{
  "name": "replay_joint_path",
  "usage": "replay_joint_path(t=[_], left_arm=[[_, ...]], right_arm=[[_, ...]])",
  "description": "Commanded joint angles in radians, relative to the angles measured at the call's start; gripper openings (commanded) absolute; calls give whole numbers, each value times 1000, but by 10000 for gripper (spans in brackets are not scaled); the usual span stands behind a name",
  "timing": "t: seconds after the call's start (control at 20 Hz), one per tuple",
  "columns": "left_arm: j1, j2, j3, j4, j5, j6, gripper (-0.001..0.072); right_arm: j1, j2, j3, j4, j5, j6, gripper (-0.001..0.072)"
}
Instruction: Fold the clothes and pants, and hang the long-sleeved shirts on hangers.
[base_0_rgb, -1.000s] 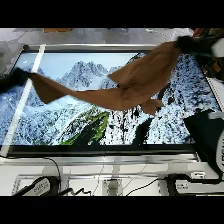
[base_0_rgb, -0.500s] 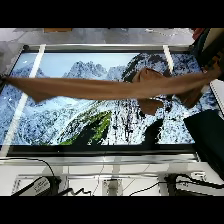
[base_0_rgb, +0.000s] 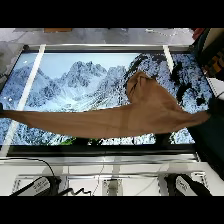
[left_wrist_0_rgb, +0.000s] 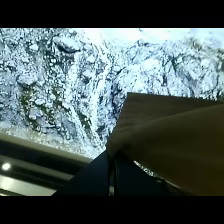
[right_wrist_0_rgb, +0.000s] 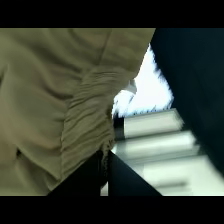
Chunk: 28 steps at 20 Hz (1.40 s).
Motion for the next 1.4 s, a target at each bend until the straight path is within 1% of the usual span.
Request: replay_joint_path(t=[0.0,0.15,0.25,0.45,0.6,0.65,0.7,0.8,0.85,0.95,1.1,1.25,1.35], left_arm=[[1,-40,-30,79,-27,29,21],[1,-109,-34,85,-27,27,21],[-9,-141,-34,75,-2,27,21],[-50,-138,2,74,115,28,21],[-75,-111,71,75,196,29,21],[-85,-89,86,74,245,29,21],[-92,-61,96,73,296,49,21],[-115,9,103,74,379,137,21],[-127,43,103,73,394,178,21],[-132,82,102,73,369,190,21],[-103,73,67,74,239,190,21],[-57,31,-56,77,133,190,22],[-19,-12,-171,111,75,190,22]], right_arm=[[0,134,-319,-2,66,-37,22],[0,148,-495,-3,79,-37,22],[0,148,-572,-3,68,-37,22],[0,148,-652,-5,2,-37,23],[0,148,-661,-4,-45,-37,23],[0,148,-661,-4,-58,-37,23],[0,148,-661,-4,-73,-37,23],[0,148,-661,-3,-101,-37,23],[0,148,-661,-3,-115,-36,23],[0,148,-661,-3,-125,-36,23],[0,148,-661,-8,-114,-37,23],[0,148,-661,-9,-115,-37,23],[0,148,-661,-10,-115,-37,23]])
